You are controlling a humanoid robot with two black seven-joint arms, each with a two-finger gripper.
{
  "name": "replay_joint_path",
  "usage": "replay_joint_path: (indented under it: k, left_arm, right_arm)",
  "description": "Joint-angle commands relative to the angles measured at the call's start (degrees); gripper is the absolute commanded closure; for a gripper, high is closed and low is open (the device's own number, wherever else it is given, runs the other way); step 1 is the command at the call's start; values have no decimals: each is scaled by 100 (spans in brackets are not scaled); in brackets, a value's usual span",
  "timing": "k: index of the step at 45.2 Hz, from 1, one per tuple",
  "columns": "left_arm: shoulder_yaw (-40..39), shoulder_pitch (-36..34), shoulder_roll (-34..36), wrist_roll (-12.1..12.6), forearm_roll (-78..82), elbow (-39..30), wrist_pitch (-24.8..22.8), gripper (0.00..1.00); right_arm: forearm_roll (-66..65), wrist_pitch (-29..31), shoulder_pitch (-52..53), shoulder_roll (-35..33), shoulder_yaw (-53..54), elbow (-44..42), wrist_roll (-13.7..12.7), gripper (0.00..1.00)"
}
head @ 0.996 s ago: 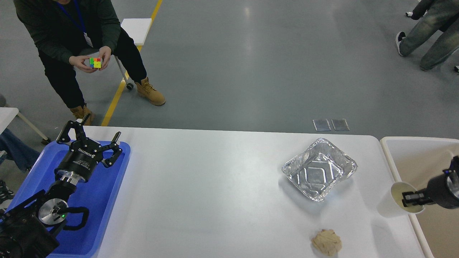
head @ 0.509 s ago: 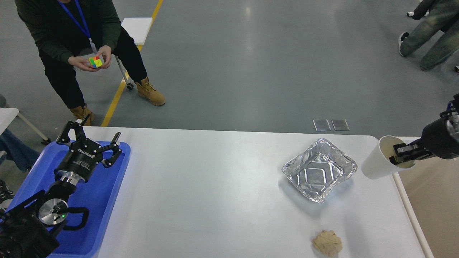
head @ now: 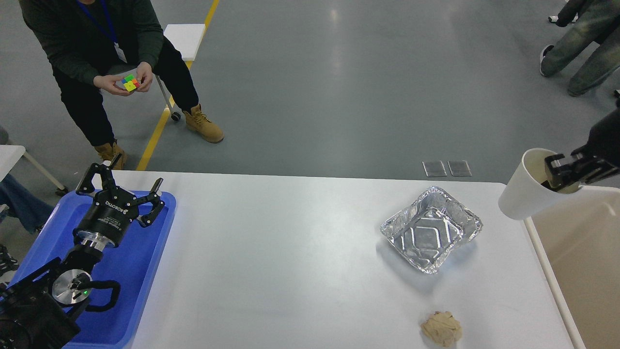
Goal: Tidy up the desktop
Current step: 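Lift the cup with the right gripper and carry it over the bin, then open the right gripper to drop the cup into the bin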
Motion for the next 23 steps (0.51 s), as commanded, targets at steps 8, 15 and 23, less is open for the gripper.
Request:
replay_joint_path:
  k: [8, 15, 23]
  left_arm:
    - [0, 1, 0, -1, 0, 0, 0, 1]
    - [0, 1, 0, -1, -9, 0, 0, 1]
    - [0, 1, 0, -1, 0, 0, 0, 1]
  right_arm:
    - [526, 622, 476, 333, -509, -83, -36, 100]
    - [517, 622, 64, -35, -518, -670, -36, 100]
    - [534, 622, -1148, -502, -237, -2436, -10, 100]
